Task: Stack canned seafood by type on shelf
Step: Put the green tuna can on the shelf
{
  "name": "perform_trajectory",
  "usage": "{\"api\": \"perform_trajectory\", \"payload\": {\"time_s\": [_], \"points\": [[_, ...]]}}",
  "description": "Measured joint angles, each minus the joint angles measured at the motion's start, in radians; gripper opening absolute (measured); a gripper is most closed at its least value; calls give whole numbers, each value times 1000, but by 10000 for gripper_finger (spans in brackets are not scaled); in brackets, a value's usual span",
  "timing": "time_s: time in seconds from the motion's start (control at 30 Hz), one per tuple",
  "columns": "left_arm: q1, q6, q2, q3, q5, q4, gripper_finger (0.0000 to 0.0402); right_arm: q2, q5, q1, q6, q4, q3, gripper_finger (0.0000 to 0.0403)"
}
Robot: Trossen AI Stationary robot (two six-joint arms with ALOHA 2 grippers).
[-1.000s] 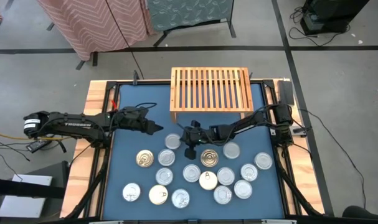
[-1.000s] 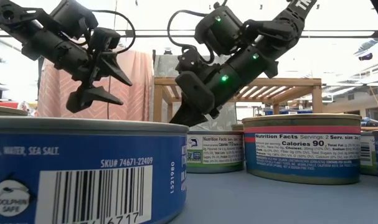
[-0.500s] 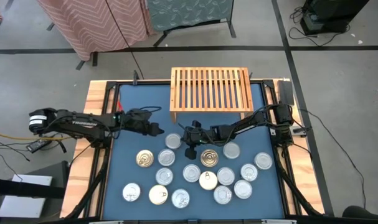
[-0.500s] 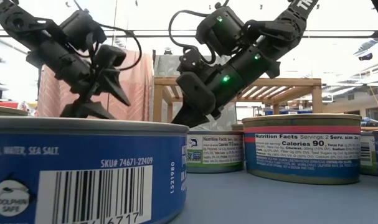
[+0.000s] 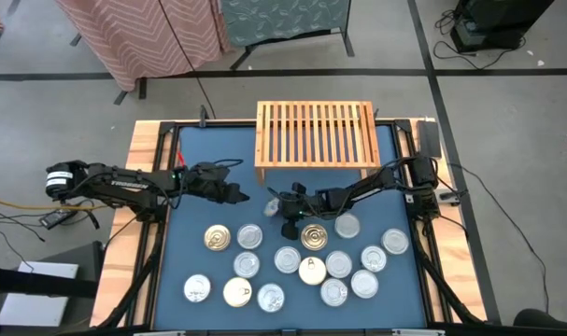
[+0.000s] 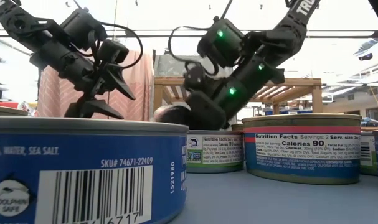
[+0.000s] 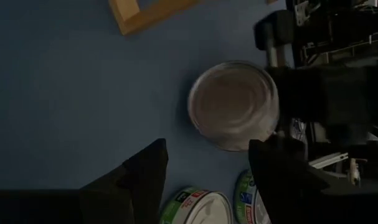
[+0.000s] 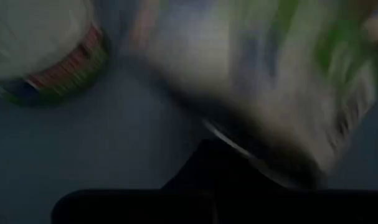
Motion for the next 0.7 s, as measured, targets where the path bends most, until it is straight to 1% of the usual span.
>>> {"api": "perform_trajectory", "payload": {"time_s": [0.13, 0.23, 0.4, 0.57, 0.63, 0.7], "points": [[0, 0, 0, 0, -14, 9, 230, -1, 4, 0, 1, 11, 1, 0], [0, 7, 0, 0, -48, 13, 230, -4, 30, 2, 1, 11, 1, 0], [0, 13, 0, 0, -83, 13, 230, -40, 57, 20, -1, 10, 2, 0], [0, 63, 0, 0, -83, 25, 230, -86, 61, 28, -8, -49, 3, 0], [0, 64, 0, 0, -79, 21, 230, -114, 89, 31, -7, -100, 3, 0], [0, 65, 0, 0, -78, 22, 230, -147, 167, 37, -7, -164, 3, 0]]}}
